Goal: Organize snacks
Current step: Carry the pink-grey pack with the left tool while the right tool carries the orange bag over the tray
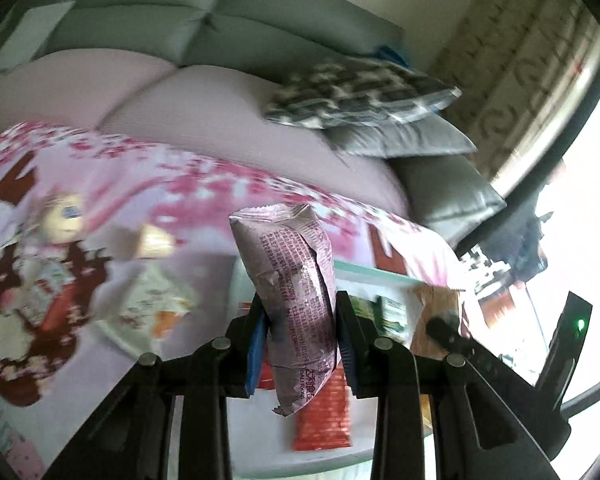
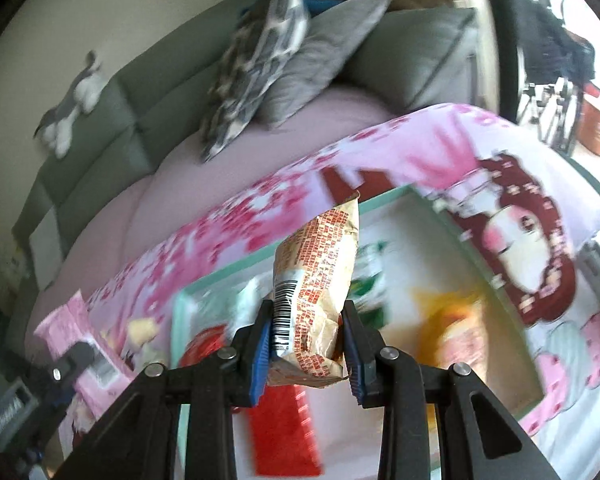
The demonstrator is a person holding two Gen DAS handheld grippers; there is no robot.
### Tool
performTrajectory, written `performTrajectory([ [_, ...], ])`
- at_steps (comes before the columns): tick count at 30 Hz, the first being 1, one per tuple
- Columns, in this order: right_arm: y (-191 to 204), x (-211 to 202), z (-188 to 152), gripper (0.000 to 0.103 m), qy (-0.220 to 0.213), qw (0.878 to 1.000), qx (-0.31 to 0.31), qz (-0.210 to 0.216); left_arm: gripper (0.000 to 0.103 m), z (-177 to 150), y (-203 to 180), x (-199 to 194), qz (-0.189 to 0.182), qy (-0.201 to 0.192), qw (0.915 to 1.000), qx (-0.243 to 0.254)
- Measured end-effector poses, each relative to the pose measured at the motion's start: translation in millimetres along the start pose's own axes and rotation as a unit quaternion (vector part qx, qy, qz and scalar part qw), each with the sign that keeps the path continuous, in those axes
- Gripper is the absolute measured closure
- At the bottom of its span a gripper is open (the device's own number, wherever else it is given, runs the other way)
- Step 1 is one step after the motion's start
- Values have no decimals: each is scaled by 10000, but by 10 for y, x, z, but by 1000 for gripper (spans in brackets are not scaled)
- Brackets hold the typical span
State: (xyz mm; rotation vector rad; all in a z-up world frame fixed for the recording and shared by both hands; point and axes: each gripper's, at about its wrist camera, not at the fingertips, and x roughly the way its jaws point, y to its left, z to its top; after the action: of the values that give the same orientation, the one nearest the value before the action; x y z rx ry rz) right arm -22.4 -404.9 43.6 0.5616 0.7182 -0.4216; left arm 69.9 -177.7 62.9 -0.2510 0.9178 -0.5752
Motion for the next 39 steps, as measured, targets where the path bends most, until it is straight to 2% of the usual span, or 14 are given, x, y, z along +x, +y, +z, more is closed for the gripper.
performTrajectory([
  [4,-227,-6,116,68,-150,9995,275,-37,70,-16,-234,195,-148,130,9996,225],
  [9,-296,52,202,68,-279,9993,174,-169,70,-32,-413,425,-264,329,9984,384],
  [12,-356,134,220,68,-262,9991,148,-300,70,-66,-486,534,-215,441,9972,557],
  [24,-540,267,216,68,-111,9982,298,-513,69,-161,-513,753,-238,783,9930,851],
  [39,-405,380,176,66,86,9977,-11,-675,68,-254,-477,861,-99,1044,9902,923],
])
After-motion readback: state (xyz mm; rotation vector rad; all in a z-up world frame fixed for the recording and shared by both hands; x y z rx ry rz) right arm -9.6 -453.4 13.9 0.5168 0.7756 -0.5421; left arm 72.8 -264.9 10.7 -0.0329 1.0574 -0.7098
